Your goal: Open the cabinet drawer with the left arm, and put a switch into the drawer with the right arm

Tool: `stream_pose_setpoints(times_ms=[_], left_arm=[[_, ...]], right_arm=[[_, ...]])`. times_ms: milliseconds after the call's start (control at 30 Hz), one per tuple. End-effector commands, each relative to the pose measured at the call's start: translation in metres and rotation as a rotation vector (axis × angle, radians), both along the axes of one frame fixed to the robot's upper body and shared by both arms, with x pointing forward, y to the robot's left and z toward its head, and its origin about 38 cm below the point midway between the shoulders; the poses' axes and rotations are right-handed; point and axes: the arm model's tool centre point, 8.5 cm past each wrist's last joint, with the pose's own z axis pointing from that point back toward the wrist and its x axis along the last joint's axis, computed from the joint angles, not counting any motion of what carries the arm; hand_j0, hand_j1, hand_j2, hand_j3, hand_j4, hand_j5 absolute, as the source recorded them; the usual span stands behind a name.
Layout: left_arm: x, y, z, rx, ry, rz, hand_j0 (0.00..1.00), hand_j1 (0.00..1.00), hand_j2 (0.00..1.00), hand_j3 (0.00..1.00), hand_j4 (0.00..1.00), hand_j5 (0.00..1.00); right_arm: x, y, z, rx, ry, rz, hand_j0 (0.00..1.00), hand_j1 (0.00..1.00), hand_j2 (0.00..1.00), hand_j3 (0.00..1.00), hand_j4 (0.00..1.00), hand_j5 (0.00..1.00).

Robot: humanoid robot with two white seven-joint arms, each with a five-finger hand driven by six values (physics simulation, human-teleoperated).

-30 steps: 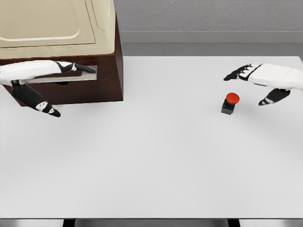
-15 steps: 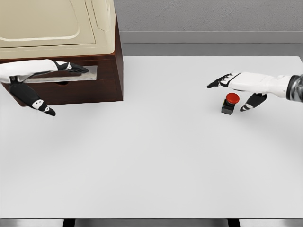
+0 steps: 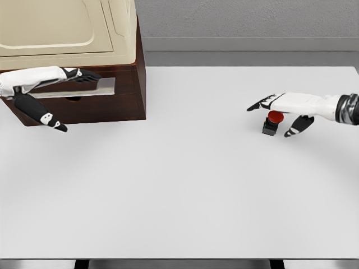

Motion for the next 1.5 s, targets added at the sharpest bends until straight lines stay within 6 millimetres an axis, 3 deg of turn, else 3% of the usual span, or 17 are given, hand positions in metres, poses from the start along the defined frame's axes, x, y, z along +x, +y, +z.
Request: stream_pose_setpoints(times_ms=[0,333,700,933,1467], left_arm=[[0.003,-0.004,-0.001,0.002,0.012,0.011,1.00,1.00,1.00,1.00,1.00,1.00],[0.009,0.000,-0.011,-0.001,0.033,0.037,1.00,1.00,1.00,1.00,1.00,1.00],[0.010,0.007,-0.016,0.001,0.045,0.058,1.00,1.00,1.00,1.00,1.00,1.00],[0.007,0.011,-0.024,-0.030,0.054,0.075,1.00,1.00,1.00,1.00,1.00,1.00],[-0.013,0.020,-0.033,0.001,0.126,0.049,1.00,1.00,1.00,1.00,1.00,1.00]], right_arm=[[0.000,-0.001,0.000,0.005,0.002,-0.005,0.91,0.91,0.91,0.91,0.91,0.91],[0.001,-0.005,-0.001,0.002,0.005,-0.011,0.75,0.75,0.75,0.75,0.75,0.75],[0.001,-0.009,-0.004,0.000,0.012,-0.024,0.70,0.70,0.70,0.70,0.70,0.70],[0.001,-0.009,-0.004,0.000,0.012,-0.024,0.67,0.67,0.67,0.67,0.67,0.67],[0.001,-0.006,-0.007,0.000,0.019,-0.016,0.48,0.48,0.48,0.48,0.48,0.48]])
